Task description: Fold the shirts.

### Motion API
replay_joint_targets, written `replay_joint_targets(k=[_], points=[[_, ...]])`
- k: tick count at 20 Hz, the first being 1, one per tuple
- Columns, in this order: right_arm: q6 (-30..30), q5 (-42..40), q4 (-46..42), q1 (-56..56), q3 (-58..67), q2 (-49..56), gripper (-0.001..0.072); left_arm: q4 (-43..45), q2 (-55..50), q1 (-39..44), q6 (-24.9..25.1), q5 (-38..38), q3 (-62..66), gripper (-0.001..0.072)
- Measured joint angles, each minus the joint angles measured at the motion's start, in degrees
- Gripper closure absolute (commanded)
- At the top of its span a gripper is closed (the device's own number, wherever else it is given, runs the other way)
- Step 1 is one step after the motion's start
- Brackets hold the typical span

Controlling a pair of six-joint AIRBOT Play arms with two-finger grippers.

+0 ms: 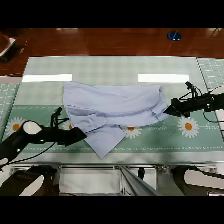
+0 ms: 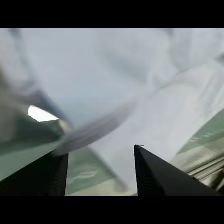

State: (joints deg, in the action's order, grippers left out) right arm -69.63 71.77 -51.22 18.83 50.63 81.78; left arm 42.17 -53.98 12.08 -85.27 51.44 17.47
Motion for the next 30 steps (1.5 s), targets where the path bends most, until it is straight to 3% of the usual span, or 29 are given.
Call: replay_joint_targets(k=[2,3,4,5,9,13,21,25,30], points=[[0.0,0.2,0.1,0.0,0.1,0.0,0.0693,-3.3,-2.6,5.0,-1.5,-4.5,0.0,0.0204],[0.0,0.4,0.1,0.0,0.1,0.0,0.0693,-5.3,-3.9,7.3,-1.4,-6.7,0.0,0.0345],[0.1,0.5,0.4,0.0,0.2,0.0,0.0692,-7.0,-5.2,9.5,-0.7,-8.5,0.0,0.0597],[0.2,0.7,0.7,0.0,0.2,0.0,0.0693,-8.2,-6.2,11.2,0.5,-9.8,-0.1,0.0677],[1.1,2.9,2.2,0.0,3.0,-0.8,0.0693,-13.7,-7.3,14.0,7.5,-12.9,3.6,0.0677],[0.6,5.2,3.0,0.0,15.4,-6.4,0.0693,-16.5,-3.9,9.8,12.9,-13.9,15.6,0.0677],[-3.0,0.1,4.0,0.0,44.2,-26.3,0.0693,-16.3,6.6,-7.3,16.5,-12.8,55.6,0.0677],[-4.1,-1.2,1.0,0.0,48.9,-36.5,0.0693,-14.3,11.3,-14.6,17.0,-10.1,71.6,0.0677],[-6.6,-0.1,-5.6,0.0,50.4,-46.9,0.0693,-6.8,19.6,-19.7,16.9,-8.5,81.0,0.0677]])
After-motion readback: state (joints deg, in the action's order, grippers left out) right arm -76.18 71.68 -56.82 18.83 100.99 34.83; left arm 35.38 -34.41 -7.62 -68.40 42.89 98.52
